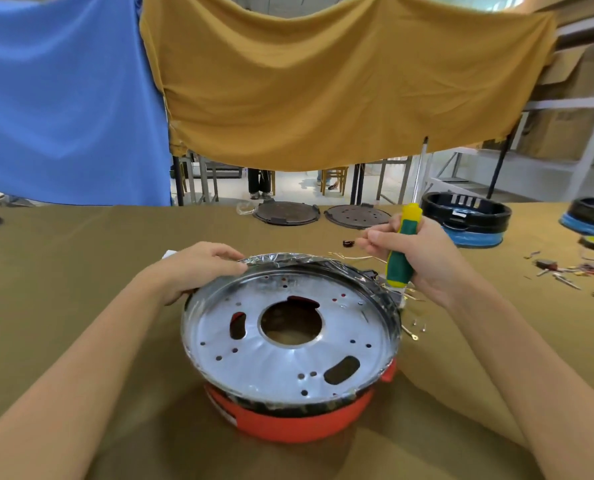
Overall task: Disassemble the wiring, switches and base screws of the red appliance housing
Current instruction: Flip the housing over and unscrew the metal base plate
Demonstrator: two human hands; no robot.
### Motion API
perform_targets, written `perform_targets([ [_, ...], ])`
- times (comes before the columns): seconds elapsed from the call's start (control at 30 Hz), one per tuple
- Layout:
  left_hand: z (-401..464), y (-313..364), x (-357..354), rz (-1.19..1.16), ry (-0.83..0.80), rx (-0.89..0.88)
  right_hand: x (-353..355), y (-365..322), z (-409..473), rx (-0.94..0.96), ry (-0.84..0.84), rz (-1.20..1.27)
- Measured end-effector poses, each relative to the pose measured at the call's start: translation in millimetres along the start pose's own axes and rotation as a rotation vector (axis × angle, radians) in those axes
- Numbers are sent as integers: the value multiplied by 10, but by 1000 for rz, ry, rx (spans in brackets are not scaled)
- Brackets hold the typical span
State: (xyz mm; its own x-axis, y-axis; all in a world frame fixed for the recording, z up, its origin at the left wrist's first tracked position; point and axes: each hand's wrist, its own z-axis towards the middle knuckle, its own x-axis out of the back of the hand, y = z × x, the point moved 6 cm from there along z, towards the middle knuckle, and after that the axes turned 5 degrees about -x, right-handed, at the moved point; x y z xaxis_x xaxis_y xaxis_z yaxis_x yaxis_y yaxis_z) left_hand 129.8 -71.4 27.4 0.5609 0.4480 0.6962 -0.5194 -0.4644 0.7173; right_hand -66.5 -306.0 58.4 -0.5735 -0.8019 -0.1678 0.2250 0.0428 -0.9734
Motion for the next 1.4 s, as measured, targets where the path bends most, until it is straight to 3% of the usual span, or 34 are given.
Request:
perform_targets([
  [0.13, -47, 14, -49, -54, -101, 20, 357, 154, -170, -49, 50, -130],
  [0.4, -263, 93, 111, -25, 46, 58, 793, 339, -584, -140, 225, -642],
  [0.6, -425, -33, 140, -274, 238, 220, 871, 363, -688, -201, 244, -849],
  [0.73, -630, -125, -41, -464, 246, 320, 846, 390, -671, -277, 195, -973],
  [0.83, -794, -193, -95, -406, 145, 336, 902, 370, -665, -302, 237, -899],
  [0.93, -827, -215, 21, -291, 142, 313, 930, 306, -670, -272, 320, -637],
  [1.07, -688, -79, -58, -443, 139, 254, 559, 290, -692, -298, 127, -360],
  [1.17, -603, -10, -133, -418, 74, 249, 238, 329, -702, -312, 1, -434],
  [1.4, -782, 157, 1, -235, -44, 201, 213, 143, -564, -211, 51, -731],
])
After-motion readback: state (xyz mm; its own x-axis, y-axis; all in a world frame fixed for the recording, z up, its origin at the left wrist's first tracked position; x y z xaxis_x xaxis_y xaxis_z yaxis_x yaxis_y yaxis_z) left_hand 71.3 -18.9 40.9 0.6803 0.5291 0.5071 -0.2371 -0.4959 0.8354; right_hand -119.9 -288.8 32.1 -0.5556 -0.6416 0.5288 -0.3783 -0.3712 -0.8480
